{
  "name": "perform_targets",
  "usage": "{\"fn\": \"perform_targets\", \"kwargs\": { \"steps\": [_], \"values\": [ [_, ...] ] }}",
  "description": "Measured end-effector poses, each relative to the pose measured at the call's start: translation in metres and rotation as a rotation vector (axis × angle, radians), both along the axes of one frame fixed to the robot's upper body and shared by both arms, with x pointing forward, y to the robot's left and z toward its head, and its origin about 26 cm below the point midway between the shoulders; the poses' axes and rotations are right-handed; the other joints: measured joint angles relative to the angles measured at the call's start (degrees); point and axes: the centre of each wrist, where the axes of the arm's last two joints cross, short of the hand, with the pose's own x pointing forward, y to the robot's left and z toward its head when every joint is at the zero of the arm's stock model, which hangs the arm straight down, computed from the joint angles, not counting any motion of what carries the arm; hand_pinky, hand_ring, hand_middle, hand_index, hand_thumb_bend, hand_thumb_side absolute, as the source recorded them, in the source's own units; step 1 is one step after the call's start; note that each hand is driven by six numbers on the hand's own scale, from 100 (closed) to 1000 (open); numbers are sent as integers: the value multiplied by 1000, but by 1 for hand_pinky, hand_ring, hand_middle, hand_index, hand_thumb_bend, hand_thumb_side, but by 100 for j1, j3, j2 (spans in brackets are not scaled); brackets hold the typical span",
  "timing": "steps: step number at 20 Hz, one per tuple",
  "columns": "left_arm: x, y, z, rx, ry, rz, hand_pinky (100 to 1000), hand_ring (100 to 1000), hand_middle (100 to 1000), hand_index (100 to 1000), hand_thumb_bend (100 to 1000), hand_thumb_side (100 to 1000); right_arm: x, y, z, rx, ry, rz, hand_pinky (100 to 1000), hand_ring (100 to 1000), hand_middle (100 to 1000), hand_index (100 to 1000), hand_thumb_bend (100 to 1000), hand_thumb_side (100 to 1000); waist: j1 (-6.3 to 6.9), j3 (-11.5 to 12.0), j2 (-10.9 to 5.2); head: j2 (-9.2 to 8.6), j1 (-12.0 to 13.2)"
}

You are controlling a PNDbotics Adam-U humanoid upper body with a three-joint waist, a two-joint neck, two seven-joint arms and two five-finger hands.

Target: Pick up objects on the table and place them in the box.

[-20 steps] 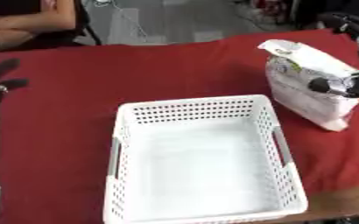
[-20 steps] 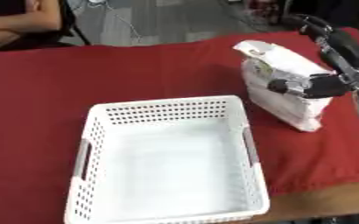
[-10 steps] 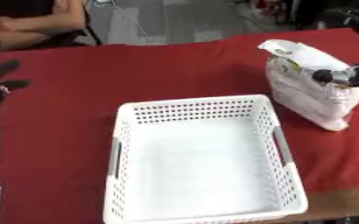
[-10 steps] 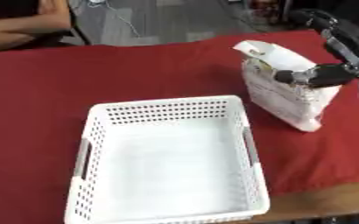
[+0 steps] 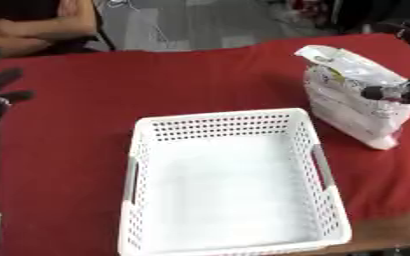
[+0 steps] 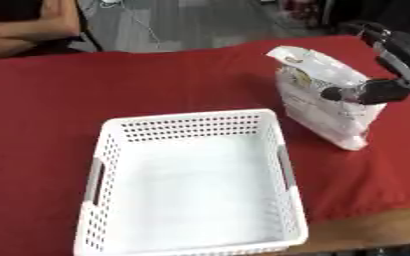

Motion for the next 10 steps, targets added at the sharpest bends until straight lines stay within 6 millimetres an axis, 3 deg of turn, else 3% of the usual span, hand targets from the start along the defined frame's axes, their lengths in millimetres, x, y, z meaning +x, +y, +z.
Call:
{"fn": "perform_targets", "kwargs": {
  "steps": [10],
  "values": [
    [0,0,0,5,3,-5,737,862,979,956,758,1000,0,-13,-17,-42,62,-52,899,917,924,1000,819,747,1,-1,0,1,0]
  ]
}}
